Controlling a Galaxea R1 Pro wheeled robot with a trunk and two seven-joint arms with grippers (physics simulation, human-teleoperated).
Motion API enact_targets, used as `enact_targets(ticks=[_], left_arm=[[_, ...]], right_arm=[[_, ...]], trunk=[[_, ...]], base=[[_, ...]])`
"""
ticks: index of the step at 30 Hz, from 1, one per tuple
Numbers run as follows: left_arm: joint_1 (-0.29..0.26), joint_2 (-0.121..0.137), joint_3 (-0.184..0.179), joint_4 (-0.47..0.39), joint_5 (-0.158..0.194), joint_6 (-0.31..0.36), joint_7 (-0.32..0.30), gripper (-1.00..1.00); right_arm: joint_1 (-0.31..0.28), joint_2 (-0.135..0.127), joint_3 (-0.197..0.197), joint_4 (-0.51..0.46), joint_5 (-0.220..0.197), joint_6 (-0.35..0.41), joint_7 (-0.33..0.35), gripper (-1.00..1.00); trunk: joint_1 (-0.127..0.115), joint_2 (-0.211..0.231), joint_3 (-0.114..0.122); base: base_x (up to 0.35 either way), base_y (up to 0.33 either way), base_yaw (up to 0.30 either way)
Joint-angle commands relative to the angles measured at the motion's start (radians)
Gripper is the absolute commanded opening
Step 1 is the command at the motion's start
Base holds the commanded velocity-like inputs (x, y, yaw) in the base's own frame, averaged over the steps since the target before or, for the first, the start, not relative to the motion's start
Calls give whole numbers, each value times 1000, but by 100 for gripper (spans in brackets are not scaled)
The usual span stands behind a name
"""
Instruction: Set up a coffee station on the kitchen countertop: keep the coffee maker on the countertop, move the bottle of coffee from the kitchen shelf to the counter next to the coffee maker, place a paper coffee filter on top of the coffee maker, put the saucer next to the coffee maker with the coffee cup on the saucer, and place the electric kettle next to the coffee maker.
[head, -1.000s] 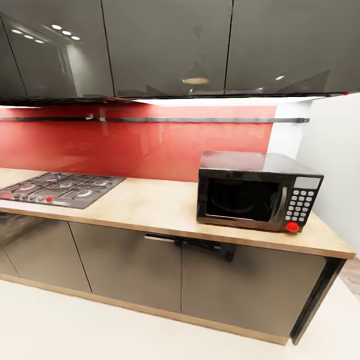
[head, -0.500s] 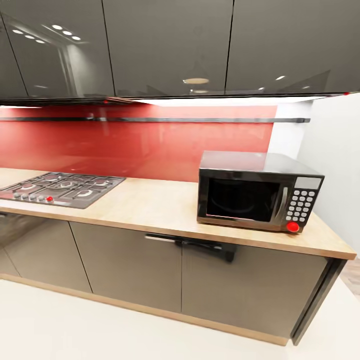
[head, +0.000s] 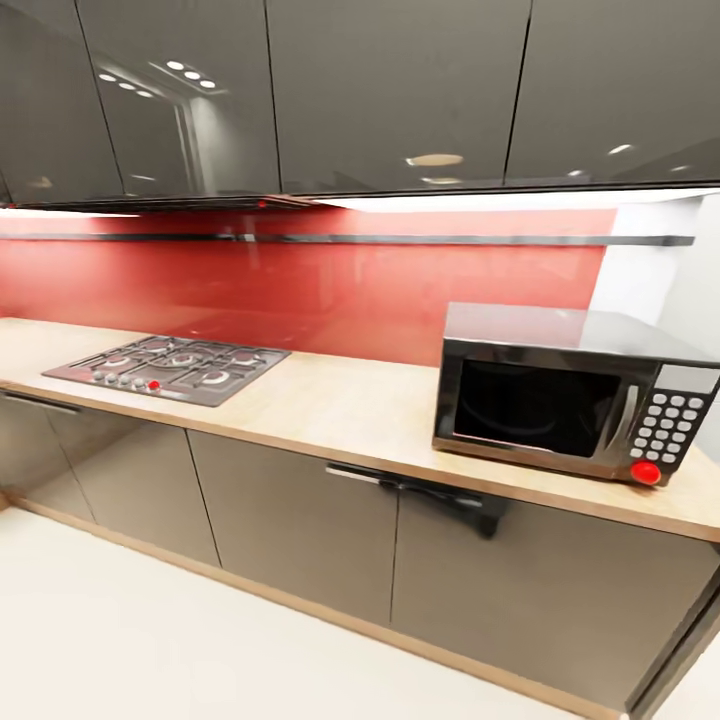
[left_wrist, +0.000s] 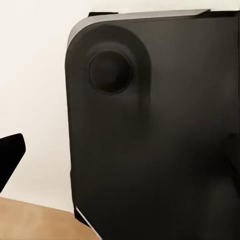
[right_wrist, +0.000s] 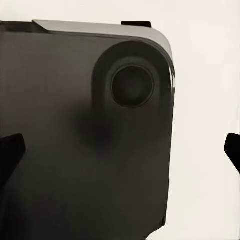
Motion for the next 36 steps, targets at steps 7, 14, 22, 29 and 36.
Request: enact_targets(ticks=[7,14,22,29,36], left_arm=[[2,-9,0,-1,-1,-123,0,100],[2,-9,0,-2,4,-126,1,100],[2,-11,6,-1,5,-124,3,100],[2,-20,5,-1,4,-125,2,100],[2,-20,6,-2,5,-123,3,100]], right_arm=[[0,0,0,-41,1,0,0,100],[0,-6,0,-51,2,-39,0,100],[0,-8,0,-50,2,-62,-1,100],[0,-8,0,-50,2,-63,0,100],[0,-8,0,-50,2,-62,0,100]], trunk=[[0,0,-5],[0,0,-10],[0,0,-16],[0,0,-23],[0,0,-30]], base=[[0,0,273],[0,0,271],[0,0,252],[0,0,241],[0,0,237]])
